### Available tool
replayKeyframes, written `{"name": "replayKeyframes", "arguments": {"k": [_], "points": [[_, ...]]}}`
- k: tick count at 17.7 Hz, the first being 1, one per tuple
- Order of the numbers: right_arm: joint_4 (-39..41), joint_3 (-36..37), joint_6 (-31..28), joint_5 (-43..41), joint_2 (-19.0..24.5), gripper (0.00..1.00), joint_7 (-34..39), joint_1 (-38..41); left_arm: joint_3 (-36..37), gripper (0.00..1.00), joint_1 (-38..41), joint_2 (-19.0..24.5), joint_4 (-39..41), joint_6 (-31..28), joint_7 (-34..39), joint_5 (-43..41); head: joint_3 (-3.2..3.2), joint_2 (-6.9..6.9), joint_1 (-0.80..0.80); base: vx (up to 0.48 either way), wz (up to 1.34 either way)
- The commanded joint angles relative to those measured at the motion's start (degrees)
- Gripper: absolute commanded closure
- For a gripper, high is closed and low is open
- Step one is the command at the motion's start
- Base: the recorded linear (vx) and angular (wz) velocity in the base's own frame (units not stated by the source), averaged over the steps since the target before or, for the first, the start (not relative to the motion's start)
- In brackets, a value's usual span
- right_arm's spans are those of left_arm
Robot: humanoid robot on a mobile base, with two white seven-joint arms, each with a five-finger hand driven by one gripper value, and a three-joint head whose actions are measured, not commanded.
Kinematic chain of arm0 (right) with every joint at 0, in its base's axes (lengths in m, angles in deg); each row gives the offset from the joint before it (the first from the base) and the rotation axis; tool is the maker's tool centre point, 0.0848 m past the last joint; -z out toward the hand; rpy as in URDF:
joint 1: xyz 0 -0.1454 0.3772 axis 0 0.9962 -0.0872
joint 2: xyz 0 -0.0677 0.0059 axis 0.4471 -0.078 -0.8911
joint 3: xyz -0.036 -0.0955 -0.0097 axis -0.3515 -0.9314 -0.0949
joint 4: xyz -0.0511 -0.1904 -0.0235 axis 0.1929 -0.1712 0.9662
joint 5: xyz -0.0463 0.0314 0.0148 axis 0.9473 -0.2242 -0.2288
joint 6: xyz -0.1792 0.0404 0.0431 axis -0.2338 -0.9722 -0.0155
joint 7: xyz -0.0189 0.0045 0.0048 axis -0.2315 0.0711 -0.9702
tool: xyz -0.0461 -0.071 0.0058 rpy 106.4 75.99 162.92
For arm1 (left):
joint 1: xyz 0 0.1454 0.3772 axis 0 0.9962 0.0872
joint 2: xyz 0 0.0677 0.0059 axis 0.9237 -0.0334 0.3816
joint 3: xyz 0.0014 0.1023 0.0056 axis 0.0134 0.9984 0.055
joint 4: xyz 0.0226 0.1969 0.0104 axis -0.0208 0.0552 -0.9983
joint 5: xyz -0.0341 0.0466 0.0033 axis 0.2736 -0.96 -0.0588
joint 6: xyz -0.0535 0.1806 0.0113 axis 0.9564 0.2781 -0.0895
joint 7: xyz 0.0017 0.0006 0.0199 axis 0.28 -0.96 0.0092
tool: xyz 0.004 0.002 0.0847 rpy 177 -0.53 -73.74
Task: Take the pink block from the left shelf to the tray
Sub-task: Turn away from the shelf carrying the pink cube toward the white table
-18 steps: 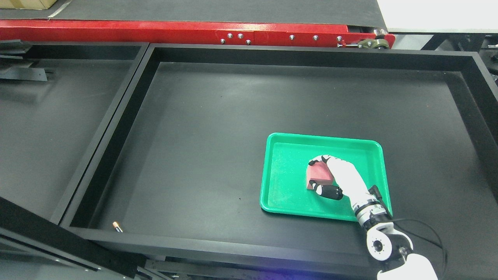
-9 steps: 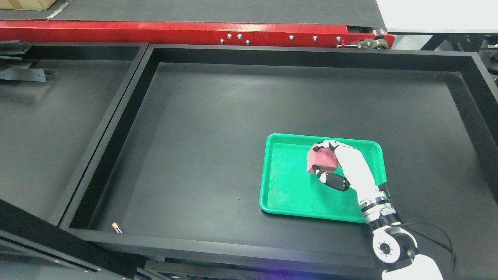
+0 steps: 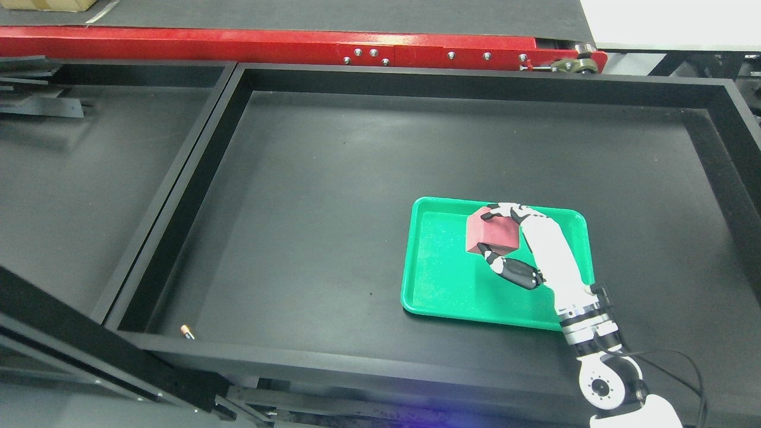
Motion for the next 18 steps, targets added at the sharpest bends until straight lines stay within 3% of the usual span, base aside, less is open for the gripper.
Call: {"name": "replayKeyframes", "arguments": {"k": [1, 18], "points": [[1.1, 2.86, 0.3, -1.18, -1.0, 0.96, -0.04, 0.54, 0.0, 0.0, 1.15, 1.0, 1.0, 0.0, -0.01, 0.0, 0.0, 0.0, 0.0, -0.077, 0.07], [1.72, 2.95, 2.5, -3.12, -1.0, 0.95, -0.13, 0.89, 0.0, 0.0, 1.15, 1.0, 1.0, 0.0, -0.01, 0.0, 0.0, 0.0, 0.0, -0.148, 0.26]]}}
